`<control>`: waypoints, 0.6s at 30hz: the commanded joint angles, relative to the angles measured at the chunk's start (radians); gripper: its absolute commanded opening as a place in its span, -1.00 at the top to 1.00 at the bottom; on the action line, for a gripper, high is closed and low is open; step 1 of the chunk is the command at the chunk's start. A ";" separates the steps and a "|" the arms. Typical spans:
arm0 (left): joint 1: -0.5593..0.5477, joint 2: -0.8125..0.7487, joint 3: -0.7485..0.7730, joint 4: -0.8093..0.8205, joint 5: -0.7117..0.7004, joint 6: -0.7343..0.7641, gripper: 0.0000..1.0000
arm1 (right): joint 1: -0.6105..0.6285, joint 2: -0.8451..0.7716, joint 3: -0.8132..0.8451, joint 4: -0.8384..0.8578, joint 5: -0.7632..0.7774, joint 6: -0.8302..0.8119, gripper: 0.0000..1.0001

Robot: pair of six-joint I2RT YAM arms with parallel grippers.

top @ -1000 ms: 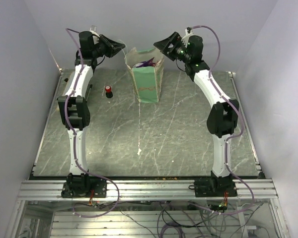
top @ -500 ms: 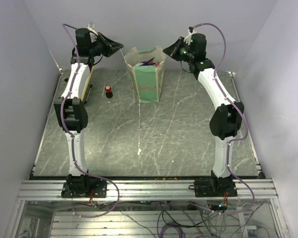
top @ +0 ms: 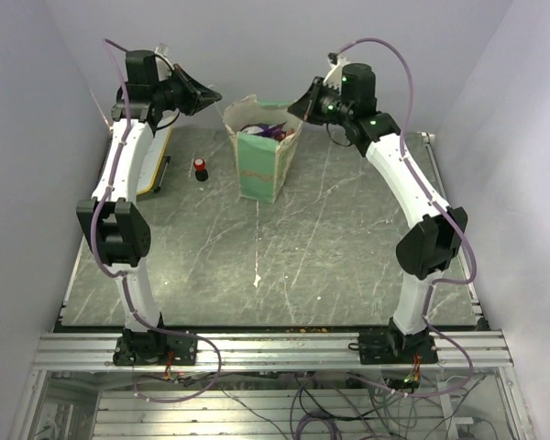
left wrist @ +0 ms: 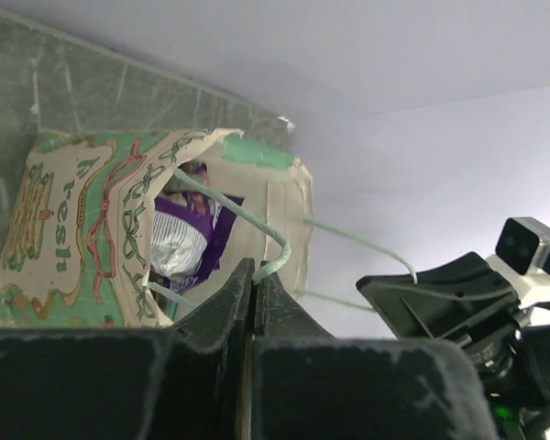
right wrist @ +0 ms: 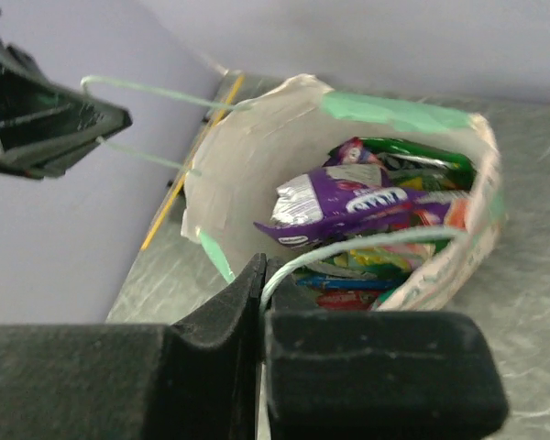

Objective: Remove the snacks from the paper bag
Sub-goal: Pick up the paper bag from the center of the board, then place the paper bag at the center of the board.

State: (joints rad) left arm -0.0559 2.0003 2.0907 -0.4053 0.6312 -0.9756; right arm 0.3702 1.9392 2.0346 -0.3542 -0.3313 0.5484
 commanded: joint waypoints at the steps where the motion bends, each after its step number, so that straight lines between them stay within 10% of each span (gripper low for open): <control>1: 0.017 -0.159 0.018 -0.187 -0.011 0.106 0.86 | 0.104 -0.120 -0.011 0.018 0.003 -0.028 1.00; 18: 0.133 -0.544 -0.220 -0.554 -0.054 0.264 0.86 | 0.338 -0.297 -0.257 0.129 -0.044 0.074 1.00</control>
State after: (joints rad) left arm 0.0540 1.5143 1.8633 -0.9306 0.5777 -0.7525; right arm 0.6609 1.6485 1.7046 -0.3119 -0.3477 0.6193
